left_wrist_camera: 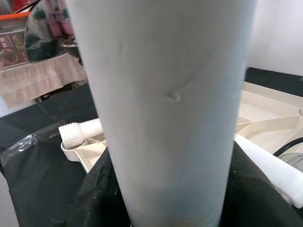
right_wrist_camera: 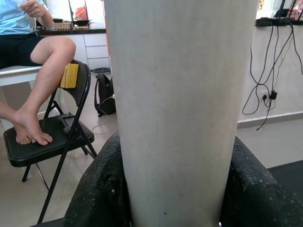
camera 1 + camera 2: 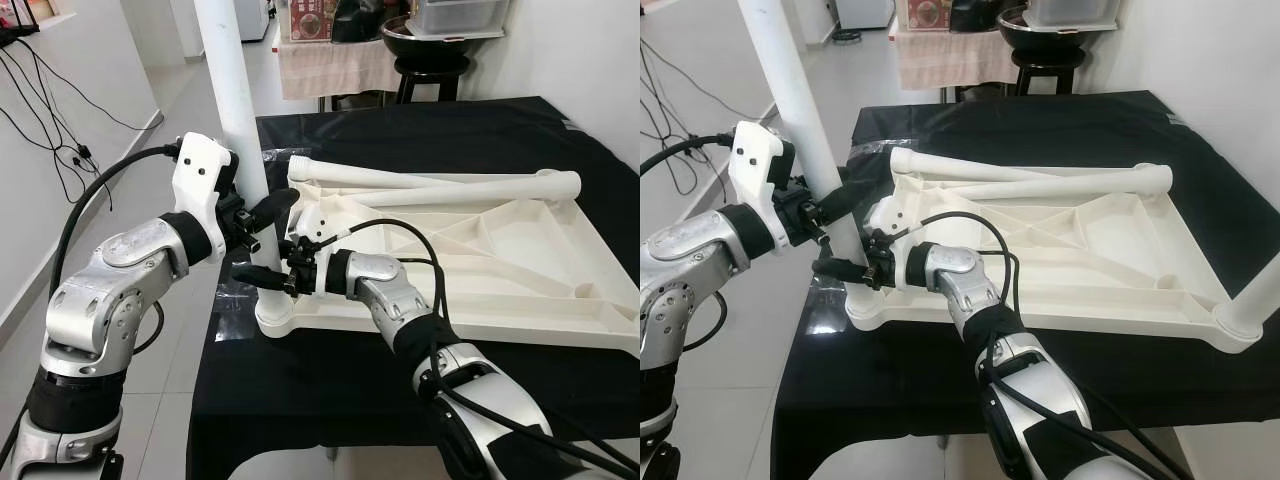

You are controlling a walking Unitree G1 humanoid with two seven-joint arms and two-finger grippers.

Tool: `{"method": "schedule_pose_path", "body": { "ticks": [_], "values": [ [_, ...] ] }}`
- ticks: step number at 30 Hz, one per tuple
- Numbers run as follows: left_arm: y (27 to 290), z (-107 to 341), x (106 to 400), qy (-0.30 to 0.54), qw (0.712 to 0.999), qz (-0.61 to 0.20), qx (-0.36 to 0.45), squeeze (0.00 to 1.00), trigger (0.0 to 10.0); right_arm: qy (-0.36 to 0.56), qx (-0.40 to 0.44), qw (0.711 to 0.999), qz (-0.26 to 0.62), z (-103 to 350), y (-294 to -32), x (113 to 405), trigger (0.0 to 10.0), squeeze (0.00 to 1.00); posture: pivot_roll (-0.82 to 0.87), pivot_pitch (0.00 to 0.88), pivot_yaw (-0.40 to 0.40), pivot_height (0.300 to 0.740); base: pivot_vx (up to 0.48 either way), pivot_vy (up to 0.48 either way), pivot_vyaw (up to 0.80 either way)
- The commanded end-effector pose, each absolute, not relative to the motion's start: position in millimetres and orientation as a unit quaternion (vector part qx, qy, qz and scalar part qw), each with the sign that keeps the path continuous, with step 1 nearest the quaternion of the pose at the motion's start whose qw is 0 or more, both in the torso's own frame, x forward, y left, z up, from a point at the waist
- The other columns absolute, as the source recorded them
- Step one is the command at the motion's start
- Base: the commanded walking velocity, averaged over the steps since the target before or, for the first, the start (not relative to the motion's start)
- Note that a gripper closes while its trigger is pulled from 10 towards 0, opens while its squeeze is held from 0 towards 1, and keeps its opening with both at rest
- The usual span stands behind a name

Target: Building children table

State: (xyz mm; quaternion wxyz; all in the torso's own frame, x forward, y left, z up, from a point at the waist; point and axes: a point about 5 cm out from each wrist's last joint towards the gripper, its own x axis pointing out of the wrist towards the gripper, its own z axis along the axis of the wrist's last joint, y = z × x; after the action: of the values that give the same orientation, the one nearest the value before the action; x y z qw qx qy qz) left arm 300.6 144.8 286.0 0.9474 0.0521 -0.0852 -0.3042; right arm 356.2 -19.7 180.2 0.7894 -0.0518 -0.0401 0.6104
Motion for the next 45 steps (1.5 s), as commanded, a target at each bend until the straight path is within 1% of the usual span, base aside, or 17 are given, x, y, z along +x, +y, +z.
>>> {"method": "schedule_pose_path", "body": {
  "ticks": [1, 5, 6, 8, 9, 11, 12, 17, 18, 20, 21, 25, 26, 31, 38, 43, 45],
  "values": [
    [151, 287, 303, -0.088, 0.955, -0.277, 0.06, 1.0, 10.0, -0.042, -0.053, 0.772, 0.632, 175, -14, 350, 0.0, 0.0, 0.01, 0.074, 0.042, 0.74, 0.0, 0.0, 0.0],
    [155, 288, 304, -0.088, 0.958, -0.266, 0.055, 1.0, 10.0, -0.04, -0.078, 0.794, 0.601, 166, -21, 348, 0.0, 0.0, 0.01, 0.079, 0.033, 0.74, 0.0, 0.0, 0.0],
    [156, 288, 305, -0.085, 0.961, -0.257, 0.054, 1.0, 10.0, -0.008, -0.108, 0.849, 0.517, 153, -19, 350, 0.0, 0.0, 0.01, 0.088, 0.031, 0.74, 0.0, 0.0, 0.0],
    [156, 288, 305, -0.085, 0.961, -0.257, 0.054, 1.0, 10.0, -0.008, -0.108, 0.849, 0.517, 153, -19, 350, 0.0, 0.0, 0.01, 0.088, 0.031, 0.74, 0.0, 0.0, 0.0],
    [158, 288, 305, -0.083, 0.963, -0.252, 0.051, 1.0, 10.0, 0.019, -0.126, 0.911, 0.392, 140, -22, 350, 0.0, 0.0, 0.0, 0.089, 0.032, 0.74, 0.0, 0.0, 0.0],
    [158, 288, 305, -0.083, 0.963, -0.252, 0.051, 1.0, 10.0, 0.019, -0.126, 0.911, 0.392, 140, -22, 350, 0.0, 0.0, 0.0, 0.089, 0.032, 0.74, 0.0, 0.0, 0.0],
    [158, 286, 306, -0.079, 0.964, -0.252, 0.046, 0.0, 10.0, 0.019, -0.123, 0.921, 0.368, 127, -12, 330, 0.0, 0.0, 0.0, 0.102, 0.044, 0.74, 0.0, 0.0, 0.0],
    [148, 281, 305, -0.077, 0.957, -0.278, 0.038, 0.0, 10.0, 0.015, -0.093, 0.912, 0.399, 122, 7, 317, 0.0, 0.0, 0.0, 0.062, 0.037, 0.74, 0.0, 0.0, 0.0],
    [146, 283, 303, -0.083, 0.953, -0.288, 0.034, 0.0, 10.0, 0.014, -0.093, 0.914, 0.395, 124, 10, 323, 3.4, 0.0, 0.0, 0.062, 0.036, 0.74, 0.0, 0.0, 0.0],
    [145, 284, 301, -0.087, 0.952, -0.293, 0.03, 0.0, 10.0, 0.015, -0.091, 0.916, 0.391, 126, 12, 326, 3.4, 0.0, 0.01, 0.062, 0.036, 0.74, 0.0, 0.0, 0.0],
    [147, 284, 298, -0.091, 0.951, -0.295, 0.027, 0.0, 10.0, 0.014, -0.091, 0.918, 0.386, 127, 13, 328, 10.0, 0.0, 0.01, 0.056, 0.034, 0.74, 0.0, 0.0, 0.0],
    [149, 283, 295, -0.092, 0.95, -0.296, 0.023, 0.0, 10.0, 0.015, -0.083, 0.919, 0.385, 128, 14, 327, 10.0, 0.0, 0.01, 0.056, 0.034, 0.74, 0.0, 0.0, 0.0],
    [151, 282, 292, -0.093, 0.95, -0.296, 0.02, 0.0, 10.0, 0.011, -0.069, 0.919, 0.387, 129, 15, 326, 10.0, 1.0, 0.01, 0.058, 0.032, 0.74, 0.0, 0.0, 0.0],
    [158, 279, 284, -0.1, 0.951, -0.293, 0.009, 0.0, 10.0, -0.004, -0.036, 0.92, 0.391, 139, 14, 319, 10.0, 1.0, 0.01, 0.057, 0.036, 0.74, 0.0, 0.0, 0.0],
    [176, 270, 253, -0.114, 0.945, -0.305, -0.002, 0.0, 10.0, -0.027, -0.026, 0.91, 0.412, 152, -18, 312, 10.0, 1.0, 0.0, 0.066, 0.046, 0.74, 0.0, 0.0, 0.0],
    [177, 270, 252, -0.114, 0.945, -0.305, -0.003, 0.0, 10.0, -0.028, -0.027, 0.911, 0.411, 152, -20, 313, 10.0, 1.0, 0.0, 0.066, 0.046, 0.74, 0.0, 0.0, 0.0],
    [182, 262, 241, -0.107, 0.948, -0.298, -0.004, 0.0, 10.0, -0.027, -0.034, 0.913, 0.406, 152, -37, 313, 10.0, 0.93, -0.01, 0.078, 0.054, 0.74, 0.0, 0.0, 0.0]
  ]
}}
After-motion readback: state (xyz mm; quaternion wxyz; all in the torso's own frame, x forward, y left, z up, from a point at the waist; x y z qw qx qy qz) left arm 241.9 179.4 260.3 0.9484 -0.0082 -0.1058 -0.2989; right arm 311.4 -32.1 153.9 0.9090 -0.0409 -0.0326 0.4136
